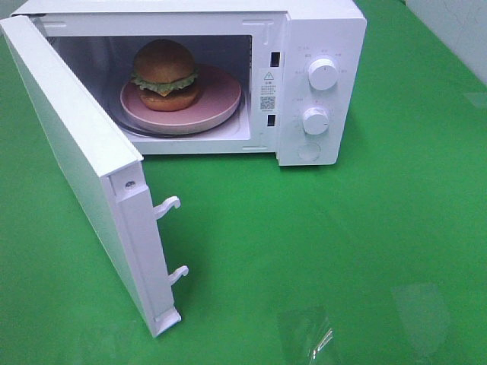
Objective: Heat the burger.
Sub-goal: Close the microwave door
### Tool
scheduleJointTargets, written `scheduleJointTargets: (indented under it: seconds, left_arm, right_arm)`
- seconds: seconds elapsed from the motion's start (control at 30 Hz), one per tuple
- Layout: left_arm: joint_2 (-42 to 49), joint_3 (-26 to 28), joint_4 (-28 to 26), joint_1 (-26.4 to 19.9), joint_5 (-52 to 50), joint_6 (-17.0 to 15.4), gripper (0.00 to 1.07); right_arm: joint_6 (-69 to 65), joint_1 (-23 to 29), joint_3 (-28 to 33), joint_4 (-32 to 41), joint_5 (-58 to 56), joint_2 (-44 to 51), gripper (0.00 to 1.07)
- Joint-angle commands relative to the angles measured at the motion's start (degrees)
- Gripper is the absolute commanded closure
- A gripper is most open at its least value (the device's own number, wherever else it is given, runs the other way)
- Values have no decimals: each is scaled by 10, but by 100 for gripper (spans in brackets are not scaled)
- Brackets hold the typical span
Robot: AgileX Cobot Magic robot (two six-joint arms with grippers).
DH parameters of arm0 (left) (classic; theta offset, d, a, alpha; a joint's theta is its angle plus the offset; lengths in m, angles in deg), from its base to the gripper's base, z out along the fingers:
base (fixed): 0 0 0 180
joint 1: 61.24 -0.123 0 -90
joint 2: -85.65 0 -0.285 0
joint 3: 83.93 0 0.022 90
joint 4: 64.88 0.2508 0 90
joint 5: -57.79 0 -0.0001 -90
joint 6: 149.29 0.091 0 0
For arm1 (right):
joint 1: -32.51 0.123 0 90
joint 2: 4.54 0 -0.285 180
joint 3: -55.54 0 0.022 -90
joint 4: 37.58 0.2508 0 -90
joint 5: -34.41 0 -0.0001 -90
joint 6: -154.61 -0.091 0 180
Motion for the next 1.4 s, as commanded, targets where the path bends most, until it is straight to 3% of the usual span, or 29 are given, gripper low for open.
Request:
scheduleJointTargets:
  seconds: [0.03, 1.03, 1.17, 1.2, 1.33, 1.37, 1.4]
  left_arm:
    - [3, -2, -1, 1, -5, 2, 9]
    - [3, 7, -7, 1, -18, -5, 9]
    - [-15, 15, -7, 1, -69, -5, 12]
    - [-29, 15, -7, 1, -104, -5, 19]
    - [-58, 15, -7, 1, -156, -4, 29]
    - [-82, 15, -7, 1, -190, -2, 37]
    - [-82, 15, -7, 1, -190, -2, 37]
  right_arm:
    - [9, -2, 2, -2, 5, 16, 31]
    - [9, -2, 2, -2, 5, 16, 31]
    - [9, -2, 2, -2, 5, 16, 31]
    - [9, -2, 2, -2, 5, 16, 31]
    - [9, -2, 2, -2, 5, 16, 31]
    - [9, -2, 2, -2, 5, 16, 31]
    - [9, -2, 2, -2, 5, 16, 31]
